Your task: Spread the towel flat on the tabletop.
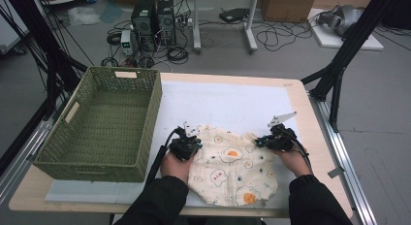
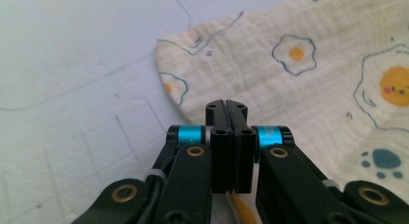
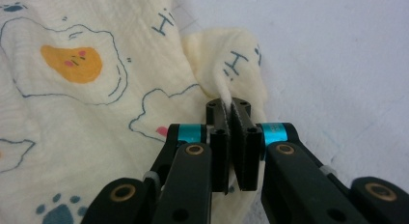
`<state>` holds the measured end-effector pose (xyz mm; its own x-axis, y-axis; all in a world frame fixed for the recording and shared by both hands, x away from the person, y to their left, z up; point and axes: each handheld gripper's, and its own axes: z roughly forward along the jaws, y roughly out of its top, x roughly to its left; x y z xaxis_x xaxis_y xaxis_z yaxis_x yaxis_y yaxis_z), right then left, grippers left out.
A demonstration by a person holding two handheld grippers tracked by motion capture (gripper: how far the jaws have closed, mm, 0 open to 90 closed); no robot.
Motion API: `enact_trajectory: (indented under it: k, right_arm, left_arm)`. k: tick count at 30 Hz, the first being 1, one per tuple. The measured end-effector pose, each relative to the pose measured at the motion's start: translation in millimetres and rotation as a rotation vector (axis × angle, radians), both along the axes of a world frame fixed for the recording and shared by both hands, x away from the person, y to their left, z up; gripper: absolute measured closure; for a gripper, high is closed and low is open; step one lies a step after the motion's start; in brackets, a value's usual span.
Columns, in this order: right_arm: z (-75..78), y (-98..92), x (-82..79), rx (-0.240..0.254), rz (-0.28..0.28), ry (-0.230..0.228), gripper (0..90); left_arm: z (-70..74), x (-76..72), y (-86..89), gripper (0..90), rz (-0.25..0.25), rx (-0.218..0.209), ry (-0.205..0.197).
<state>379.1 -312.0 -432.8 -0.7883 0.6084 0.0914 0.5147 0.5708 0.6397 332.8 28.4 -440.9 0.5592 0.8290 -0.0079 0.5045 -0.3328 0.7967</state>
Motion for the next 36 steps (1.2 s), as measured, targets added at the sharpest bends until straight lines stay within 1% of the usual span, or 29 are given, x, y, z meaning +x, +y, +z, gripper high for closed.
enact_trajectory:
  k: [1, 2, 3, 4, 5, 6, 7, 8, 9, 11, 13, 14, 15, 17, 19, 20, 24, 25, 26, 27, 29, 31, 33, 34, 35, 36]
  right_arm:
    - [3.2, 1.6, 0.7, -0.009, 0.000, -0.023, 87.6]
    - [8.8, 2.9, 1.5, -0.009, -0.012, -0.050, 87.6]
    - [19.1, 3.1, 3.0, -0.005, -0.037, -0.098, 87.7]
    - [26.4, 2.5, 4.3, 0.002, -0.051, -0.130, 87.7]
    - [36.0, 1.7, 5.6, 0.010, -0.078, -0.174, 87.1]
    - [43.9, 0.4, 7.1, 0.019, -0.111, -0.223, 82.3]
    - [48.3, -2.7, 10.0, 0.037, -0.159, -0.241, 70.5]
    - [48.4, -5.0, 12.7, 0.046, -0.181, -0.222, 65.7]
    - [46.5, -6.4, 12.8, 0.041, -0.181, -0.214, 64.6]
    - [40.1, -8.0, 10.4, 0.029, -0.167, -0.201, 63.3]
    - [31.7, -9.4, 6.1, 0.023, -0.146, -0.150, 59.5]
    - [29.9, -9.4, 3.0, 0.022, -0.134, -0.140, 59.4]
    - [28.0, -9.7, -2.5, 0.020, -0.117, -0.159, 59.4]
    - [24.5, -12.1, -14.5, 0.026, -0.078, -0.139, 58.1]
    - [21.8, -16.0, -27.7, 0.031, -0.050, -0.143, 58.0]
    - [21.0, -17.8, -32.5, 0.040, -0.041, -0.138, 58.0]
    - [16.7, -26.3, -62.5, 0.077, 0.010, -0.130, 57.4]
    - [15.4, -27.3, -69.6, 0.077, 0.020, -0.129, 57.5]
    - [14.2, -28.1, -74.2, 0.075, 0.032, -0.129, 57.4]
    - [12.5, -29.6, -81.8, 0.076, 0.051, -0.122, 57.5]
    - [10.1, -32.1, -91.2, 0.077, 0.073, -0.117, 57.4]
    - [7.7, -35.2, -99.7, 0.081, 0.089, -0.098, 57.5]
    - [4.4, -36.5, -105.3, 0.072, 0.102, -0.083, 58.2]
    - [3.0, -36.4, -105.8, 0.067, 0.106, -0.084, 59.5]
    - [1.3, -36.1, -106.2, 0.060, 0.109, -0.075, 62.7]
    - [-1.1, -34.8, -105.4, 0.053, 0.117, -0.060, 67.0]
  left_arm:
    - [3.6, 1.7, 0.2, 88.7, 0.021, -0.017, -0.018]
    - [11.0, 4.4, 0.8, 88.7, 0.042, -0.029, -0.052]
    - [16.5, 5.5, 0.8, 88.7, 0.058, -0.045, -0.080]
    - [24.3, 7.0, 0.8, 88.7, 0.072, -0.059, -0.116]
    - [30.7, 9.0, 0.1, 88.6, 0.080, -0.064, -0.149]
    - [35.3, 13.5, -1.0, 87.7, 0.085, -0.068, -0.153]
    - [36.8, 16.7, -1.2, 80.8, 0.096, -0.071, -0.141]
    - [36.4, 17.8, -0.8, 76.2, 0.093, -0.074, -0.140]
    - [35.2, 18.1, -0.9, 75.8, 0.088, -0.067, -0.133]
    - [31.0, 16.8, -0.9, 72.8, 0.065, -0.048, -0.108]
    - [26.4, 14.3, -0.5, 71.5, 0.046, -0.045, -0.083]
    - [23.9, 12.0, 0.1, 71.4, 0.032, -0.042, -0.073]
    - [21.2, 9.0, 0.6, 70.9, 0.022, -0.039, -0.067]
    - [16.5, 2.2, 2.7, 70.7, -0.005, -0.041, -0.046]
    - [13.0, -5.1, 3.9, 70.4, -0.022, -0.027, -0.041]
    - [11.8, -9.2, 5.1, 70.1, -0.040, -0.024, -0.034]
    - [7.3, -24.9, 8.5, 69.5, -0.072, -0.030, -0.017]
    - [6.7, -27.8, 9.2, 69.2, -0.081, -0.021, -0.012]
    - [5.6, -33.1, 10.1, 69.2, -0.092, -0.024, -0.003]
    - [5.0, -36.2, 10.5, 68.9, -0.099, -0.026, -0.002]
    - [4.4, -43.8, 11.6, 67.8, -0.120, -0.021, 0.006]
    - [4.3, -49.7, 11.9, 66.8, -0.141, -0.013, 0.017]
    - [3.6, -53.7, 10.8, 66.3, -0.160, 0.008, 0.026]
    - [2.6, -54.5, 10.6, 67.6, -0.169, 0.013, 0.038]
    - [1.1, -54.5, 10.4, 71.7, -0.184, 0.024, 0.055]
    - [-0.3, -54.2, 10.0, 77.0, -0.189, 0.032, 0.063]
